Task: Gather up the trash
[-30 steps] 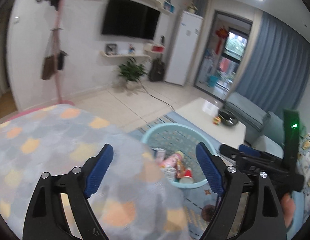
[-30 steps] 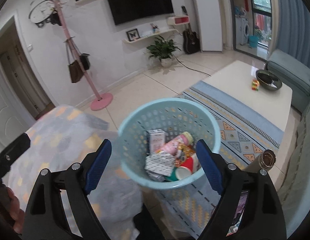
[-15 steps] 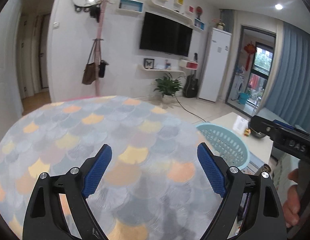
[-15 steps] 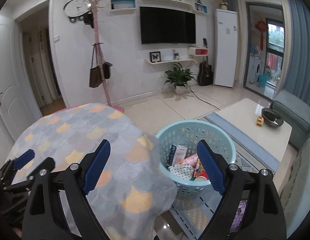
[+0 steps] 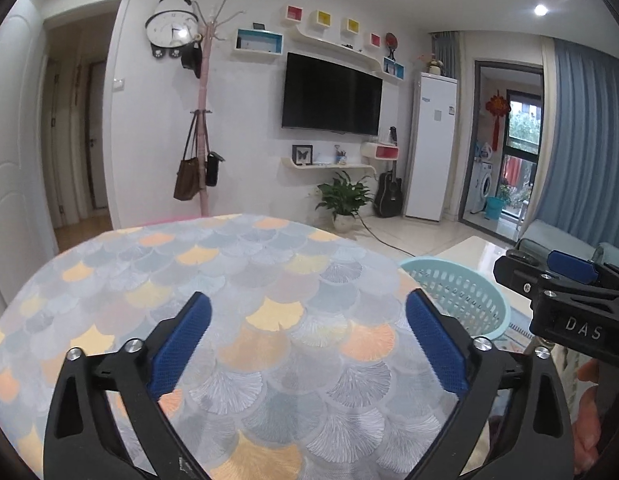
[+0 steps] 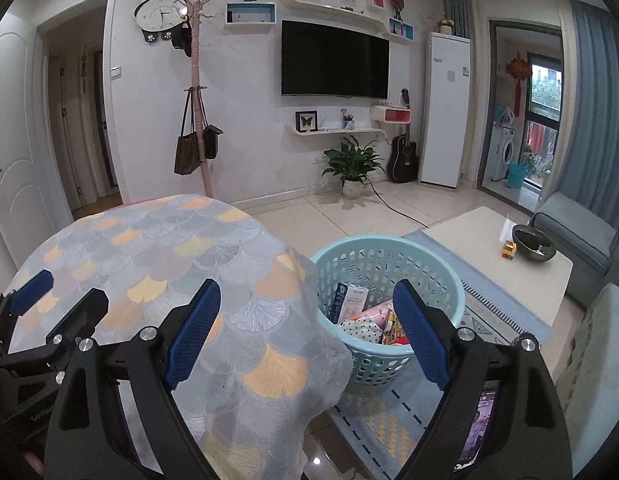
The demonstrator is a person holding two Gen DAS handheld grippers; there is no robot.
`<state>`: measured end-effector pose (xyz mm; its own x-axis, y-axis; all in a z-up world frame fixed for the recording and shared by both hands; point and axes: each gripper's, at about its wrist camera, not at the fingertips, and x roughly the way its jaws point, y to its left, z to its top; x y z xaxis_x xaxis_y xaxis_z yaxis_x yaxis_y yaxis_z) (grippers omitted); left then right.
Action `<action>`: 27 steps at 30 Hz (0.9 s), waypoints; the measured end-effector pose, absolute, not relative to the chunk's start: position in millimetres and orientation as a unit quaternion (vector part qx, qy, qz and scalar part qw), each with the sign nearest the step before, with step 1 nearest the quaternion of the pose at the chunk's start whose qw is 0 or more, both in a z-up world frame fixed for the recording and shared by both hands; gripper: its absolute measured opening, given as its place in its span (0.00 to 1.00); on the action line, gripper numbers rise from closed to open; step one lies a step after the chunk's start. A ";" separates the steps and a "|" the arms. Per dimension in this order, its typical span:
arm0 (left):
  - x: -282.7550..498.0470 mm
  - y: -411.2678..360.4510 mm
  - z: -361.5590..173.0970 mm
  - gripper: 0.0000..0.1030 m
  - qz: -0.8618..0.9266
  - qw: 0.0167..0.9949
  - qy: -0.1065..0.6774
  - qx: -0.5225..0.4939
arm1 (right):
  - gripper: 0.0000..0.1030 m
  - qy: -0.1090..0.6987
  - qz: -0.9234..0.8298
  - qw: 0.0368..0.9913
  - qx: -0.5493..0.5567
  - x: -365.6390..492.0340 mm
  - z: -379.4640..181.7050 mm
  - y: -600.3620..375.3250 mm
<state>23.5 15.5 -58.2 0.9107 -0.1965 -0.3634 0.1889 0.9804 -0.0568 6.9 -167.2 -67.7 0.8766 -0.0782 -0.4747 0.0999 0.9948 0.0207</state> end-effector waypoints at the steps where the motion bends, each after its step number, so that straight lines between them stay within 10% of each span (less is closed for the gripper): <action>1: 23.1 15.5 -58.2 0.93 -0.098 0.978 0.186 -0.010 | 0.81 0.245 -0.047 0.968 0.024 7.2 -68.8 -167.7; 27: 18.3 18.5 -58.5 0.93 -0.068 0.981 0.182 -0.009 | 0.81 0.251 -0.047 0.966 0.037 13.3 -76.5 -175.7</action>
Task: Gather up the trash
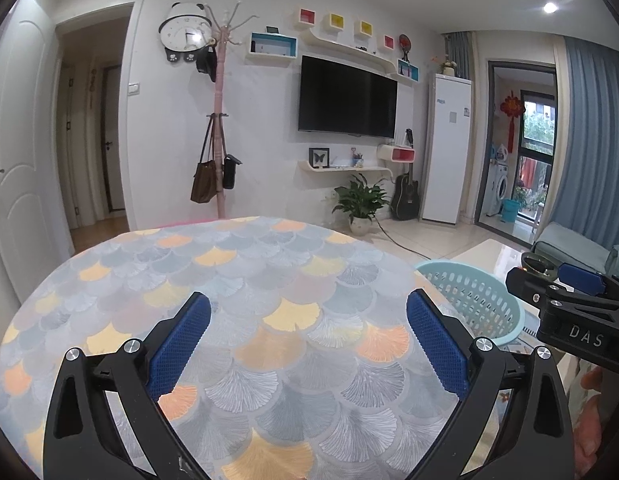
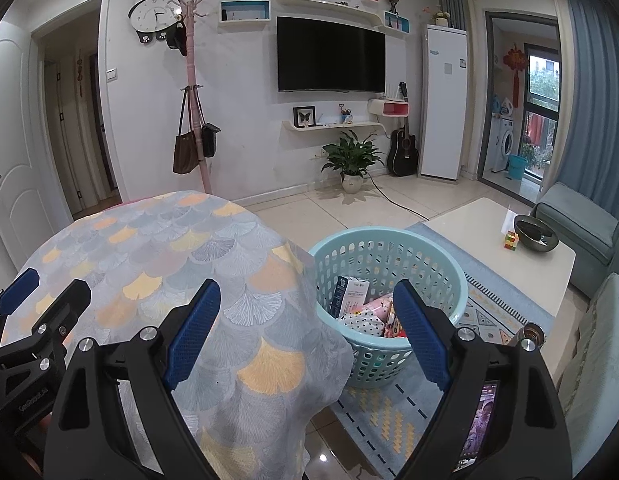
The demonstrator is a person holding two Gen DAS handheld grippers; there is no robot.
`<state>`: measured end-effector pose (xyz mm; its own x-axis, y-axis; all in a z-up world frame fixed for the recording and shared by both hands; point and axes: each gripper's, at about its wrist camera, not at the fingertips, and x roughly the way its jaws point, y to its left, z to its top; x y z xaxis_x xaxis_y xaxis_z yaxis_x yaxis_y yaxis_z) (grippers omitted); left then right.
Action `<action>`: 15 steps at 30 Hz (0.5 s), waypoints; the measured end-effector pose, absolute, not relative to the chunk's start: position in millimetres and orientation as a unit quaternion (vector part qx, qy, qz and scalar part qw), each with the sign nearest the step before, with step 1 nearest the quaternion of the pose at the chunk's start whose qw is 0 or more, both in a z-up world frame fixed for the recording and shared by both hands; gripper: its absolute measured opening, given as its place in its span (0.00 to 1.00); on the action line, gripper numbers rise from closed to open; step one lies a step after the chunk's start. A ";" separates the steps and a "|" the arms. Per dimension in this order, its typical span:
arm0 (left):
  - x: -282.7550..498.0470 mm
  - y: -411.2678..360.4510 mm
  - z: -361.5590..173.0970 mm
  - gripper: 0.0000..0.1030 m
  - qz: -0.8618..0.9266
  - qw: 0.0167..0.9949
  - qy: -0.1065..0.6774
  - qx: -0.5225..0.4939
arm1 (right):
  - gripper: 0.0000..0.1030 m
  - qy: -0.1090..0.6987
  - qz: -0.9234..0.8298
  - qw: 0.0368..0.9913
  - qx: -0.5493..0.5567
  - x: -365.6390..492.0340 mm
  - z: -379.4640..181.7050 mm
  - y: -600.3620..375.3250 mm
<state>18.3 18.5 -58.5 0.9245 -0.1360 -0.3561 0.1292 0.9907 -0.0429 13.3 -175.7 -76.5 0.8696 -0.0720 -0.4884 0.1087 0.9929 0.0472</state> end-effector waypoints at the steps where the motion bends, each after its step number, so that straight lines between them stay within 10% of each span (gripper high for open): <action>1: 18.3 18.7 -58.4 0.93 -0.068 0.981 0.182 -0.010 | 0.81 0.251 -0.046 0.966 0.037 13.3 -76.5 -175.8; 15: 18.1 20.0 -58.0 0.93 -0.067 0.981 0.182 -0.010 | 0.81 0.257 -0.045 0.964 0.039 12.3 -82.7 -177.7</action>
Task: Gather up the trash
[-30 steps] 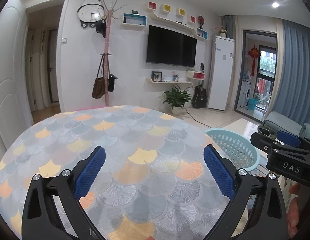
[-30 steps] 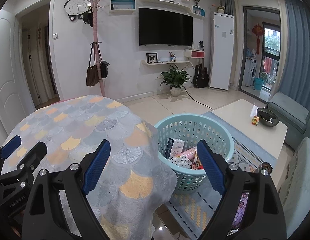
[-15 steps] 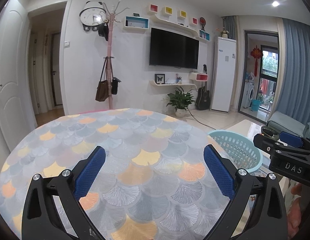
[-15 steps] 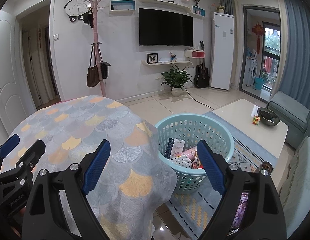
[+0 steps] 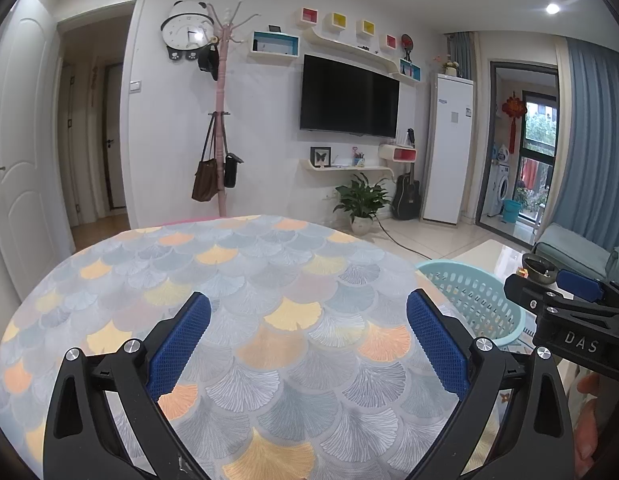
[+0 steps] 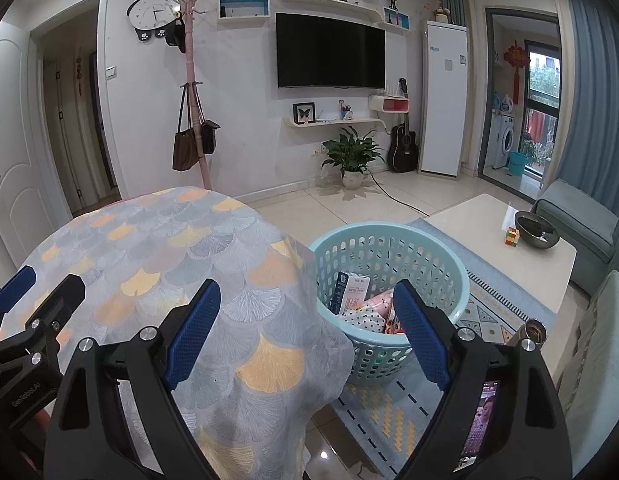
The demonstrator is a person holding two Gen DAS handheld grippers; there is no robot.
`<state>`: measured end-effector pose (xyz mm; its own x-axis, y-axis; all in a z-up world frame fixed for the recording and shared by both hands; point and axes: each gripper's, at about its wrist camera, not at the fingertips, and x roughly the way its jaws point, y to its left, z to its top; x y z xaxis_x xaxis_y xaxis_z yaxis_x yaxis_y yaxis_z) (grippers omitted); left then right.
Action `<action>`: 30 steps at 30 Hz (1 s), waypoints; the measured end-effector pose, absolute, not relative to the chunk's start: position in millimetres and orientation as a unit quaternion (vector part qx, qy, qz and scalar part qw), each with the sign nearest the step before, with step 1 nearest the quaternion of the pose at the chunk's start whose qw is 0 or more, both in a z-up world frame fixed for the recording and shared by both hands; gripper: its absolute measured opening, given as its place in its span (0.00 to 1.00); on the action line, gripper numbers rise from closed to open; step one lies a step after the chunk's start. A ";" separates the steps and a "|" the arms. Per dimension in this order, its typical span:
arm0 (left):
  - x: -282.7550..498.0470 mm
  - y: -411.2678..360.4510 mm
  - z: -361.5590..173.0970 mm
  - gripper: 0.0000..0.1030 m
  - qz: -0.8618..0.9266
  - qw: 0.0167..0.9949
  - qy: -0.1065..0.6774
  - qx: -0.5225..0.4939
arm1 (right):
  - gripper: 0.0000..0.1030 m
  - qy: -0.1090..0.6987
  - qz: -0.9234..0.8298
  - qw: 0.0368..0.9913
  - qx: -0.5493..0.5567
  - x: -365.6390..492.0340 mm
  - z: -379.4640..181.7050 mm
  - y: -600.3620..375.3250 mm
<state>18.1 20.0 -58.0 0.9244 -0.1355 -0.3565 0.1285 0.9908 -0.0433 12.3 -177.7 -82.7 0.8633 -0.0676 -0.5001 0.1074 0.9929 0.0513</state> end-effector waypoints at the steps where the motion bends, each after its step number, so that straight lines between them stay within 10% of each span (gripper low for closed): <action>1: 18.4 19.7 -57.9 0.93 -0.068 0.981 0.182 -0.010 | 0.81 0.258 -0.045 0.964 0.039 12.7 -82.9 -178.1; 30: 18.5 16.5 -60.2 0.93 -0.064 0.981 0.183 -0.010 | 0.81 0.263 -0.047 0.963 0.041 15.6 -87.2 -184.7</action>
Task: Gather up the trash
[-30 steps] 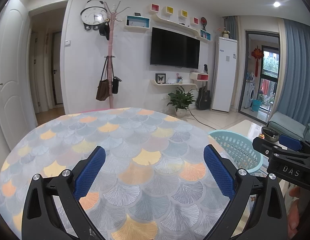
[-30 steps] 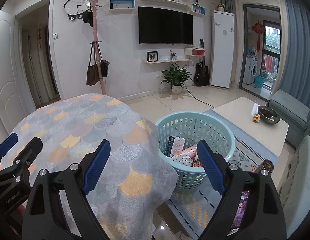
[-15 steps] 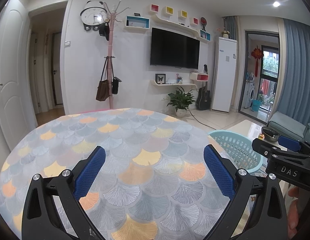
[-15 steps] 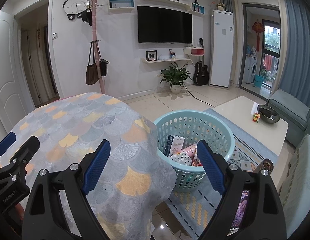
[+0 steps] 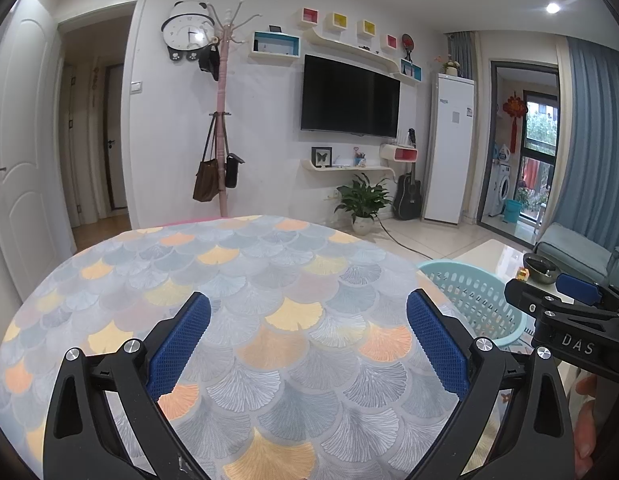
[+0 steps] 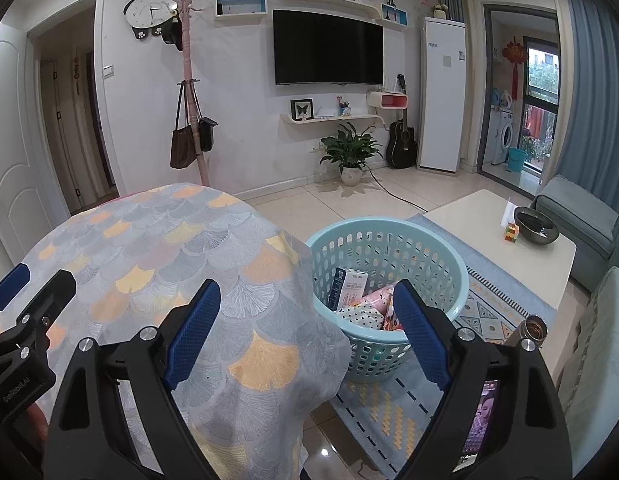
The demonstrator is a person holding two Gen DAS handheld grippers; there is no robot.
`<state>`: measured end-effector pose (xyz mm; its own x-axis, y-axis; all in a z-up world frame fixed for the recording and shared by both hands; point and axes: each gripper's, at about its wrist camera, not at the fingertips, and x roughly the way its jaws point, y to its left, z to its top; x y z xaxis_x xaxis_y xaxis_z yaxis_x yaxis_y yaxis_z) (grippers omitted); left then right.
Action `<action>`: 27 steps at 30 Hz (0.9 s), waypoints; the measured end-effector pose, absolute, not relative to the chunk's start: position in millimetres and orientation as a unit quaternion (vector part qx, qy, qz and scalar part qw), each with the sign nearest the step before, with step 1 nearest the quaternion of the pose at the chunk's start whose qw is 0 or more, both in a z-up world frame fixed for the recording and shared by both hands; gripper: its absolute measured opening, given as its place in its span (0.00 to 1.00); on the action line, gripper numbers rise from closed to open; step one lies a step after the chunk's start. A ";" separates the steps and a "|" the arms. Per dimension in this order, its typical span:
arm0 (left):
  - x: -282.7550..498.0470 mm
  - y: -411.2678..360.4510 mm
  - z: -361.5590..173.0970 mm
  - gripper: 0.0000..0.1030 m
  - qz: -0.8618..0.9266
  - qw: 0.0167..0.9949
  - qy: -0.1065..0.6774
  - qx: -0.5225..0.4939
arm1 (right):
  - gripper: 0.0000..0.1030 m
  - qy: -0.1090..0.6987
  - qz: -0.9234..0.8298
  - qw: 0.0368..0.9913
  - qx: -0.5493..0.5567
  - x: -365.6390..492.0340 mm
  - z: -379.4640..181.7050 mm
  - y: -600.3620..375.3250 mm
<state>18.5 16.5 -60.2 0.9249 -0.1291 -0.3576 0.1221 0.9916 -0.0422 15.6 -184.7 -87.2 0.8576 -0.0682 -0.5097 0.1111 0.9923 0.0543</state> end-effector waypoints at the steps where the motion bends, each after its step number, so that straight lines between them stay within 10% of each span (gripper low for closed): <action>1: 18.7 16.5 -60.4 0.93 -0.064 0.981 0.183 -0.010 | 0.81 0.263 -0.047 0.963 0.041 15.7 -87.0 -184.5; 27: 20.1 17.9 -59.9 0.93 -0.066 0.980 0.189 -0.011 | 0.81 0.261 -0.047 0.963 0.041 16.0 -88.9 -184.9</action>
<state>20.1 17.9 -59.9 0.9194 -0.1335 -0.3699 0.1255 0.9910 -0.0457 16.0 -184.9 -88.9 0.8593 -0.0701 -0.5067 0.1126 0.9922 0.0537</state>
